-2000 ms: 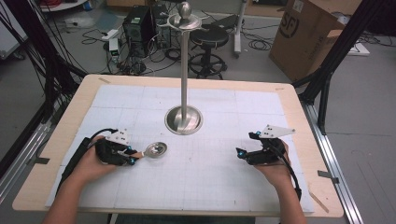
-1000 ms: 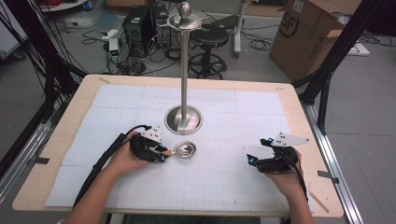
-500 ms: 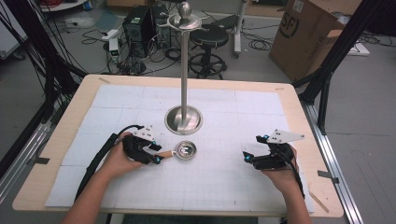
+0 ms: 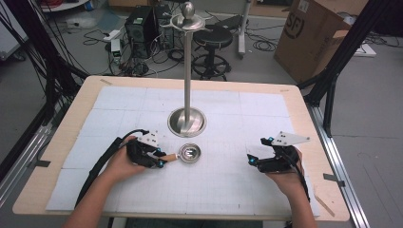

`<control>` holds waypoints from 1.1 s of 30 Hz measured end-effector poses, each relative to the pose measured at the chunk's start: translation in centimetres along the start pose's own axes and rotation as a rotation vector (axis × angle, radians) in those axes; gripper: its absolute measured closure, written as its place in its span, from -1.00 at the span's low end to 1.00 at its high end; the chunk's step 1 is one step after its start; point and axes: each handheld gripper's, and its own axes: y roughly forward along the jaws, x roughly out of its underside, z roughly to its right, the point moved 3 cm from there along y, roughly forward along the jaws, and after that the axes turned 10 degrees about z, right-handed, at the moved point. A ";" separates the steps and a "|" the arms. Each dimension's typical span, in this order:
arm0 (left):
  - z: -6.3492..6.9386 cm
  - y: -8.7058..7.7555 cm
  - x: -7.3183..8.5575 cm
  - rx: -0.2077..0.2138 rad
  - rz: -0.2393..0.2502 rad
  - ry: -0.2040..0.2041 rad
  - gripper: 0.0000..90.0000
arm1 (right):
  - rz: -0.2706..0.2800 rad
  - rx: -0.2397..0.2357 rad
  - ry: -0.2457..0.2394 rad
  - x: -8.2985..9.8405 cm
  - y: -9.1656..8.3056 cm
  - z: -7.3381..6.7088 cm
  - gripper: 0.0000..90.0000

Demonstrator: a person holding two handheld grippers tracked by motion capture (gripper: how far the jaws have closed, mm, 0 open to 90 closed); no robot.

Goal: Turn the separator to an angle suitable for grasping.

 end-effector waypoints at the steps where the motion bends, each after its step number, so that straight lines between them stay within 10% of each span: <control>1: 0.0 0.2 -0.1 0.008 0.004 0.004 0.49 | -0.002 0.001 0.000 0.0 -0.1 0.0 -0.67; 23: 1.5 8.3 -6.4 0.114 0.009 0.091 0.48 | -0.001 0.072 0.036 1.9 -4.1 0.3 -0.67; 33: 1.5 8.5 -7.0 0.105 0.041 0.078 0.27 | -0.004 0.088 0.044 2.4 -4.9 0.4 -0.67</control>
